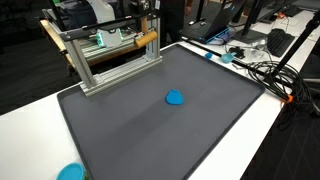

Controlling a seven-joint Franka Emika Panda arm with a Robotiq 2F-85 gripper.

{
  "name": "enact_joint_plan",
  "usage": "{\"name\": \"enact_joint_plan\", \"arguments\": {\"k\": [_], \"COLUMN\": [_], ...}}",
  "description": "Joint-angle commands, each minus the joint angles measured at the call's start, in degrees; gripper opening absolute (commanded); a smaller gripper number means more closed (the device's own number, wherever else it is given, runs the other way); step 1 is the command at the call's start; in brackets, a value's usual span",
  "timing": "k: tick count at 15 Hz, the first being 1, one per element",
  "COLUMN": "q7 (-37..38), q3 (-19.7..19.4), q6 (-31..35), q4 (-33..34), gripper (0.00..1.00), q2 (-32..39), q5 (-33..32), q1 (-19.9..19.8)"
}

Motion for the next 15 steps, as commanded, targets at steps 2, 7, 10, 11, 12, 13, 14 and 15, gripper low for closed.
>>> {"name": "enact_joint_plan", "arguments": {"k": [2, 7, 10, 11, 12, 13, 14, 15], "q7": [2.0, 4.5, 8.2, 9.8, 11.3, 12.6, 13.5, 14.3], "q3": [0.8, 2.4, 3.7, 3.8, 3.9, 3.9, 3.9, 4.0], "q6": [0.7, 2.0, 3.1, 4.5, 5.6, 6.6, 6.9, 7.3], "q4": [-5.1, -11.0, -14.0, -15.1, -16.0, -16.8, -17.4, -18.0], "gripper": [0.22, 0.22, 0.22, 0.22, 0.22, 0.22, 0.22, 0.22], "q2": [-4.0, -8.4, -11.2, -12.3, -13.1, -13.8, -14.1, -14.7], "q5": [-5.0, -2.8, -3.0, -2.8, -2.6, -2.2, -1.9, -1.9], "q1": [0.6, 2.5, 3.3, 3.2, 3.0, 3.0, 3.1, 3.2]}}
